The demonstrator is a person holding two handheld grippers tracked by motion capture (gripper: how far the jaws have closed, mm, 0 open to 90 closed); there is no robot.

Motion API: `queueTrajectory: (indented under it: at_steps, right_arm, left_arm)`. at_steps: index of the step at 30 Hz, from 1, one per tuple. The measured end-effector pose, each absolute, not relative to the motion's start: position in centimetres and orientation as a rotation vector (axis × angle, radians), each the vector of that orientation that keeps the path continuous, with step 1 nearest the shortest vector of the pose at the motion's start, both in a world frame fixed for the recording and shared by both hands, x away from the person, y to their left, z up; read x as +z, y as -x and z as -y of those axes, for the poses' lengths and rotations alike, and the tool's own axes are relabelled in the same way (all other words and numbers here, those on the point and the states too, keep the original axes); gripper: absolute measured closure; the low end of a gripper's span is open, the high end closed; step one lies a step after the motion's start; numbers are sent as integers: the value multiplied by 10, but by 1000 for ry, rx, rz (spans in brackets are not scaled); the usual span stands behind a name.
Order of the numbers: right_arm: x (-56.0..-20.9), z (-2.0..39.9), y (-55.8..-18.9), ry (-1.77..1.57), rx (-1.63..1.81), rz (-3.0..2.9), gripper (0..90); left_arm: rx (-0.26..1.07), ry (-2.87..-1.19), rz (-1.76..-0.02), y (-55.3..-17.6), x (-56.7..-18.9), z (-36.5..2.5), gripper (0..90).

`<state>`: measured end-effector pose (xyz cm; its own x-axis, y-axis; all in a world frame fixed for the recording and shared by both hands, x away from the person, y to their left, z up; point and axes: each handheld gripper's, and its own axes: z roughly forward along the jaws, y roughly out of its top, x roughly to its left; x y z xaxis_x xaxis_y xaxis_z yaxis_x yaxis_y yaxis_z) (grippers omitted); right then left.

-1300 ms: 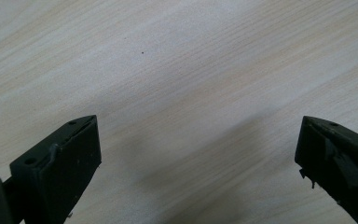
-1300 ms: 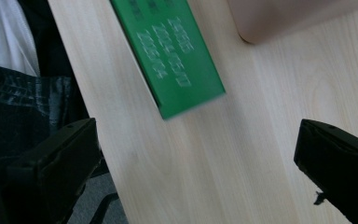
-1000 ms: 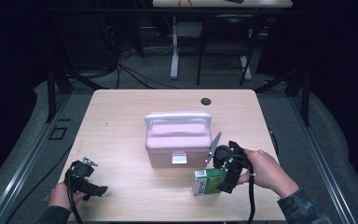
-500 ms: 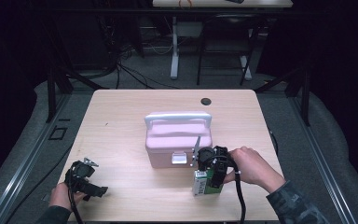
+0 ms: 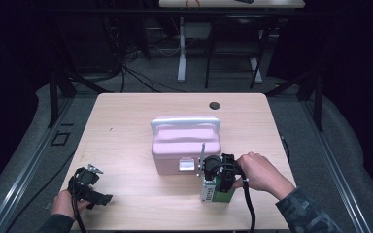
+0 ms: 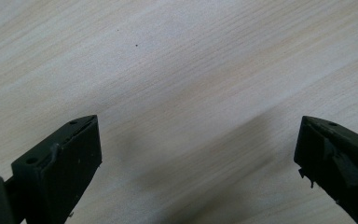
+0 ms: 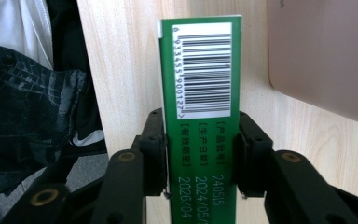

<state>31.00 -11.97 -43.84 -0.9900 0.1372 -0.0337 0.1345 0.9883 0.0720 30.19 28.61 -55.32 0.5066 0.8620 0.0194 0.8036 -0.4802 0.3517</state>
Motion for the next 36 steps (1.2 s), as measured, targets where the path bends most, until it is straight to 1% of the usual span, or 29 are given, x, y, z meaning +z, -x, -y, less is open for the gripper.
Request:
queueTrajectory:
  at_steps: [14, 29, 36]
  right_arm:
    - [-425, 136, -309, -279, 129, -3061, 627]
    - [-419, 180, -318, -462, 132, -3019, 628]
    - [-417, 202, -330, -584, 130, -2994, 629]
  left_arm:
    - [279, -2457, -1399, -302, -553, -286, 10]
    - [281, -2459, -1400, -302, -553, -285, 10]
    - [278, -2460, -1402, -302, -554, -285, 11]
